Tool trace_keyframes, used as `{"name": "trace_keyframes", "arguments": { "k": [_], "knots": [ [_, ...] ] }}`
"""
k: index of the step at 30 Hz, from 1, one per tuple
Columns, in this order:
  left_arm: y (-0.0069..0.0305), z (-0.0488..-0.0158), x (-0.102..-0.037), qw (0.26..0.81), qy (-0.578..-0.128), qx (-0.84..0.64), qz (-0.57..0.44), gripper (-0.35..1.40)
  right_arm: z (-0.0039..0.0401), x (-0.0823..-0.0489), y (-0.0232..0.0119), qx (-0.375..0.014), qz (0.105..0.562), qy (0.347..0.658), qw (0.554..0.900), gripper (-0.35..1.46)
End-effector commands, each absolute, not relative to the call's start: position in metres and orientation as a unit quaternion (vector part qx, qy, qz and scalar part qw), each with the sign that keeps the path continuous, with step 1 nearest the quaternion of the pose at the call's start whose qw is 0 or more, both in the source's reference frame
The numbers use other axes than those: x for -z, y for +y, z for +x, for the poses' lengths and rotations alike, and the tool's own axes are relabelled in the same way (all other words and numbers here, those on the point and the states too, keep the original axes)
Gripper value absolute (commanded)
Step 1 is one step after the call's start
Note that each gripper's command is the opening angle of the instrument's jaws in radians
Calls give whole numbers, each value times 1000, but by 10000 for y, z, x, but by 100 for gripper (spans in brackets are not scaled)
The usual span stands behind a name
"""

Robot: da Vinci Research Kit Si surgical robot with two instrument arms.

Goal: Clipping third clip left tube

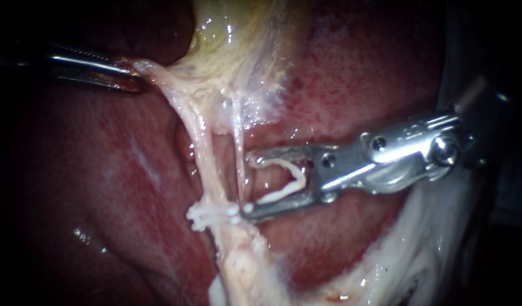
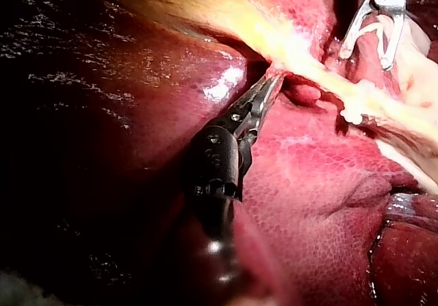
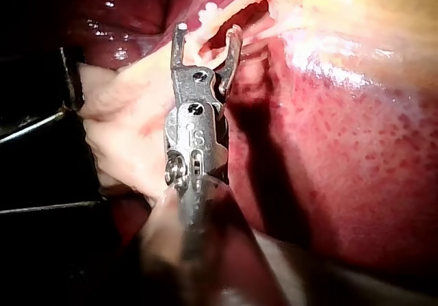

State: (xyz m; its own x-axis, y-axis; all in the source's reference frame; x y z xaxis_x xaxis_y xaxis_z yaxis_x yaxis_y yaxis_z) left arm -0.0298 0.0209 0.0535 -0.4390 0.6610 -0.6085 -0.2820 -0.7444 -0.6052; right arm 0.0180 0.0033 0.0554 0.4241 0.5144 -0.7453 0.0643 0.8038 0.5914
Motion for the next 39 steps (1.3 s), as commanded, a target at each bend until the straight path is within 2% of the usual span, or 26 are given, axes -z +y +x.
{"name": "trace_keyframes", "arguments": {
  "k": [1, 6, 20, 28, 39],
  "knots": [
    [209, -298, -535, 287, -213, -821, -445, -35, 183, -557, 33, -148, 285, 517, 793, 50],
    [209, -298, -535, 287, -213, -821, -445, -35, 190, -580, 33, -186, 319, 516, 773, 50],
    [209, -297, -537, 287, -213, -821, -445, -35, 192, -622, 39, -215, 349, 501, 763, 50],
    [209, -297, -539, 286, -213, -821, -445, -35, 211, -625, 36, -211, 374, 514, 743, 50],
    [210, -298, -539, 287, -213, -821, -445, -35, 246, -613, 33, -216, 402, 536, 710, 50]
  ]
}}
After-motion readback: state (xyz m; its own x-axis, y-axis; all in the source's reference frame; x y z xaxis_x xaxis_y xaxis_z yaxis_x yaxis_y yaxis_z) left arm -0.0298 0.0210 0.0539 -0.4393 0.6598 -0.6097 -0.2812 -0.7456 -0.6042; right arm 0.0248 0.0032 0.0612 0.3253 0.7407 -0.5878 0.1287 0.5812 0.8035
